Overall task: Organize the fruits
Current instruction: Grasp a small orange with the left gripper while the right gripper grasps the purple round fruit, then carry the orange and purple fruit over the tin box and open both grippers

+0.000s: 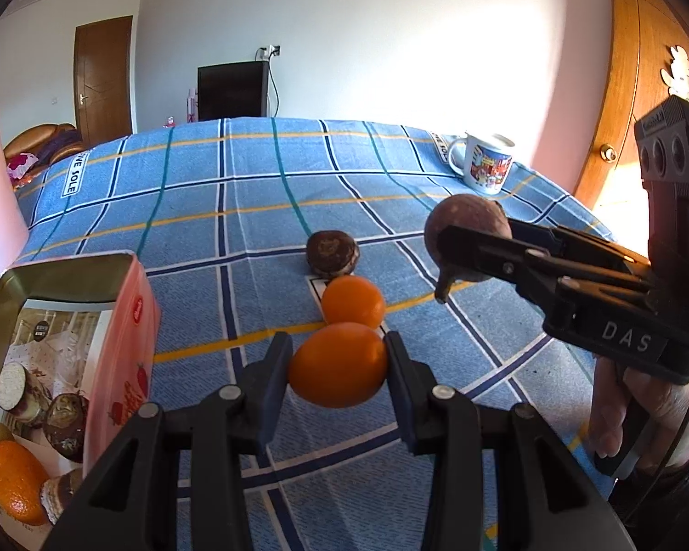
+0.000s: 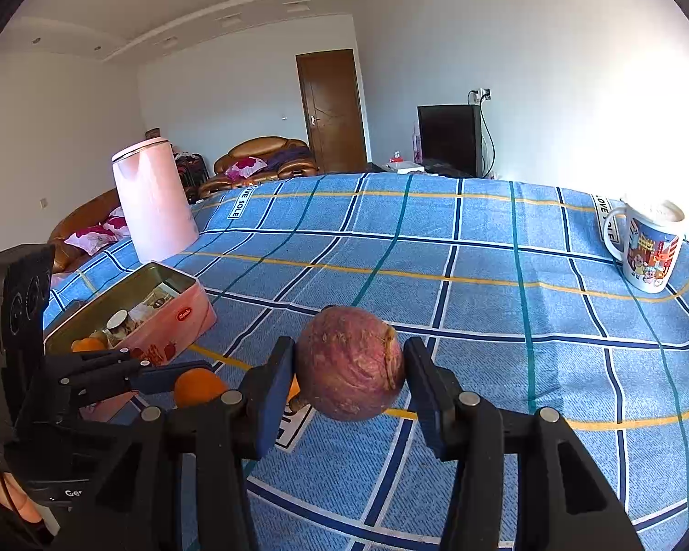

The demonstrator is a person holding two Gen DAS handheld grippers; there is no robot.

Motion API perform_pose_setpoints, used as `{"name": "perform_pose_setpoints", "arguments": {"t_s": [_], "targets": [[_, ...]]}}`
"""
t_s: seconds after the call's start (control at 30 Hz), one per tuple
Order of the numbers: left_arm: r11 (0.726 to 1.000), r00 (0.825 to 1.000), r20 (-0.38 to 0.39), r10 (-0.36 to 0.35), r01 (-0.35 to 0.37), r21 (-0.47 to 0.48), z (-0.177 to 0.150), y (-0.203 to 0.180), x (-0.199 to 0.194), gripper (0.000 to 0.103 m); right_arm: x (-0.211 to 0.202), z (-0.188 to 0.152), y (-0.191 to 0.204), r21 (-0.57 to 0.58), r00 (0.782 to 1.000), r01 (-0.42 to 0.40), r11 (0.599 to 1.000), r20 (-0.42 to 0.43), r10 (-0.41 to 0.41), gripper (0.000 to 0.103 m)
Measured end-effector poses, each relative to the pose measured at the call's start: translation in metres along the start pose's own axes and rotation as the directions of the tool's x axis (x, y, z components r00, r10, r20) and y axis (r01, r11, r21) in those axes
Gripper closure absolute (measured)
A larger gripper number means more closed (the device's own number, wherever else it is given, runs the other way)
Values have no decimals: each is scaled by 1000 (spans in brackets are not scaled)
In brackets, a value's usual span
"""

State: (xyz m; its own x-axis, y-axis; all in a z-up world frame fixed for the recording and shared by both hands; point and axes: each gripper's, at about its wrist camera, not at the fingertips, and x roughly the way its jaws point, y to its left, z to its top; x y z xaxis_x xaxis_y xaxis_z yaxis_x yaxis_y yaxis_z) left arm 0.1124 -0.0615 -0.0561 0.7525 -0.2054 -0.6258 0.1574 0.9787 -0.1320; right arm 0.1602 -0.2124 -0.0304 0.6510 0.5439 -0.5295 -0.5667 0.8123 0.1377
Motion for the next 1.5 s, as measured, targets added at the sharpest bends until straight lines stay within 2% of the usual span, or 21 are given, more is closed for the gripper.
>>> {"name": "perform_pose_setpoints", "arguments": {"t_s": [0.57, 1.5], "targets": [[999, 992, 118, 49, -48, -5, -2, 2, -19, 61, -21, -2, 8, -42, 994, -15, 999, 107, 19, 53], [991, 961, 255, 110, -125, 44, -9, -12, -42, 61, -42, -6, 16, -90, 977, 2, 996, 214, 17, 53]]}}
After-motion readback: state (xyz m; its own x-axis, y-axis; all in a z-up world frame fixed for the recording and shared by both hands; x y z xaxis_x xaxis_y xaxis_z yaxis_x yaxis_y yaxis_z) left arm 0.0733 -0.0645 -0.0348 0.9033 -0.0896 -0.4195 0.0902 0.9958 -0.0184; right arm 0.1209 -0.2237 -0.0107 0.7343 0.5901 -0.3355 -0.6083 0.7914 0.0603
